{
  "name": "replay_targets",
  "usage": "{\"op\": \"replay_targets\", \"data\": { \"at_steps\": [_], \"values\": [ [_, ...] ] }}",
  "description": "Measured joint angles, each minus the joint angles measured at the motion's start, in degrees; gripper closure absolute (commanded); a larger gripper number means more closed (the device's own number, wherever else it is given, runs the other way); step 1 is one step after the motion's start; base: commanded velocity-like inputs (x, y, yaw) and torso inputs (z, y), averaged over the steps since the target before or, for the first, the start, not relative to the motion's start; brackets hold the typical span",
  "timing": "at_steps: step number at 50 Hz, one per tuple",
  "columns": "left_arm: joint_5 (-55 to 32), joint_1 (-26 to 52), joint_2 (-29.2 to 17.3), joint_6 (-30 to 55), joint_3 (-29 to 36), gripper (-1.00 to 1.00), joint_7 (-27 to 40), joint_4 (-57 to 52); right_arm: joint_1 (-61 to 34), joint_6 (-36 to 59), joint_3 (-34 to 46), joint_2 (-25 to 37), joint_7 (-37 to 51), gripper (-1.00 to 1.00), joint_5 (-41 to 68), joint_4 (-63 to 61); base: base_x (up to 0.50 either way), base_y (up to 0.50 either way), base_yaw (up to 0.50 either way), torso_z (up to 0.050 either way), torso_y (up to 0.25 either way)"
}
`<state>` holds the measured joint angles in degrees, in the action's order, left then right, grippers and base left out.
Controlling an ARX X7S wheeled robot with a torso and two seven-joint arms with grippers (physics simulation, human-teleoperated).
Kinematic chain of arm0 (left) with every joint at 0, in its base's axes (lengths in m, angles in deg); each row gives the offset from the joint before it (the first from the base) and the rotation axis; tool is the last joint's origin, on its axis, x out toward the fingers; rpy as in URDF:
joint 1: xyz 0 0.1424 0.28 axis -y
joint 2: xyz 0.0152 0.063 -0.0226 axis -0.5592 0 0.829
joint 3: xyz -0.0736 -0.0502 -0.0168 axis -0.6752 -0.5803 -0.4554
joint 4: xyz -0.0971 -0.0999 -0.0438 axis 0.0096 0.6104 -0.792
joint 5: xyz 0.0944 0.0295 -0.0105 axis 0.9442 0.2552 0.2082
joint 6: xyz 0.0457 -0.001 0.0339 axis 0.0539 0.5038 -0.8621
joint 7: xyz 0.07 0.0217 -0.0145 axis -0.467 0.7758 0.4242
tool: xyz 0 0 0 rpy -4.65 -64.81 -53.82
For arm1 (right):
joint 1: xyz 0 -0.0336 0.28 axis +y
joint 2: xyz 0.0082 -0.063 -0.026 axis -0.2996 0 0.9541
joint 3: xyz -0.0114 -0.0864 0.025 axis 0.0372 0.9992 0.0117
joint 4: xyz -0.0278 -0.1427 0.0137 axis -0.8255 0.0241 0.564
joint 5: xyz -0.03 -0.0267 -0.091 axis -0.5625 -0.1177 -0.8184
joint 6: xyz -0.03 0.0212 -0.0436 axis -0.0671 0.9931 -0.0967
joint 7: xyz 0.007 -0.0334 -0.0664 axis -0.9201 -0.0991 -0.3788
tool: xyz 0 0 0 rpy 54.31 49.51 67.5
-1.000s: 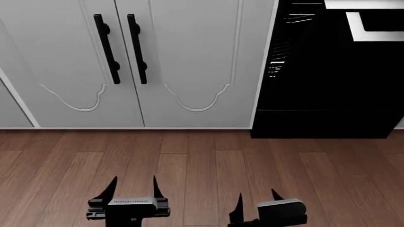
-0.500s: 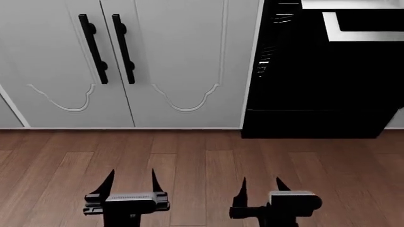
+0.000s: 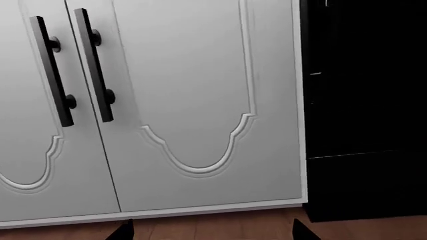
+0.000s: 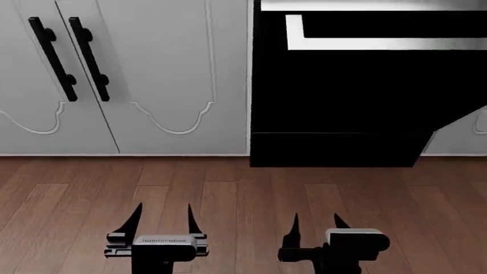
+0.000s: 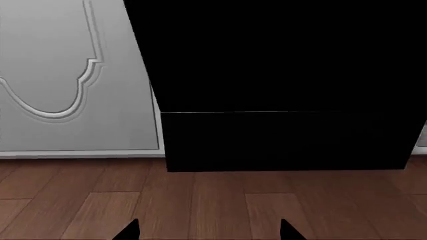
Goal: Close the dishwasher door
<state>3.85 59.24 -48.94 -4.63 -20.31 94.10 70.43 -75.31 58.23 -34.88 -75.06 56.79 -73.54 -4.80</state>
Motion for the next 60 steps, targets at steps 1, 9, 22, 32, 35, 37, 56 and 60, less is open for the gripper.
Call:
{"op": "replay_targets", "data": {
  "at_steps": [1, 9, 22, 32, 35, 37, 56, 60],
  "values": [
    [0.0, 0.0, 0.0, 0.0, 0.0, -1.0, 0.0, 0.0, 0.0, 0.0, 0.0, 0.0, 0.0, -1.0, 0.0, 0.0, 0.0, -0.5, 0.0, 0.0, 0.0],
    [0.0, 0.1, -0.1, -0.1, 0.3, -1.0, 0.2, 0.3, -0.1, -0.2, 0.2, 0.1, -0.2, -1.0, 0.3, 0.4, 0.0, -0.5, 0.0, 0.0, 0.0],
    [0.1, 0.4, -0.1, -0.2, 0.6, -1.0, 0.7, 0.9, -0.3, -0.6, 0.6, 0.3, -0.2, -1.0, 0.5, 1.0, 0.0, -0.5, 0.0, 0.0, 0.0],
    [0.3, 0.6, -0.2, -0.1, 0.9, -1.0, 1.1, 0.8, -0.4, -0.8, 0.8, 0.6, -0.2, -1.0, 0.5, 1.0, 0.0, -0.5, 0.0, 0.0, 0.0],
    [0.4, 0.6, -0.3, -0.1, 1.0, -1.0, 1.2, 0.7, -0.5, -0.8, 0.9, 0.7, -0.2, -1.0, 0.5, 0.9, 0.0, -0.5, 0.0, 0.0, 0.0],
    [0.5, 0.6, -0.3, -0.1, 1.1, -1.0, 1.3, 0.6, -0.5, -0.9, 1.0, 0.8, -0.2, -1.0, 0.4, 0.9, 0.0, -0.5, 0.0, 0.0, 0.0],
    [-1.1, 0.8, -0.3, -0.5, 1.3, -1.0, 0.8, 1.2, -0.7, -1.7, 2.1, 1.2, 0.6, -1.0, -1.2, 0.8, 0.01, -0.34, 0.0, 0.0, 0.0],
    [-1.7, 0.9, -0.4, -0.5, 1.2, -1.0, 0.7, 1.2, -0.5, -2.6, 2.6, 1.3, 0.8, -1.0, -2.0, 0.2, 0.05, 0.0, 0.0, 0.0, 0.0]
  ]
}}
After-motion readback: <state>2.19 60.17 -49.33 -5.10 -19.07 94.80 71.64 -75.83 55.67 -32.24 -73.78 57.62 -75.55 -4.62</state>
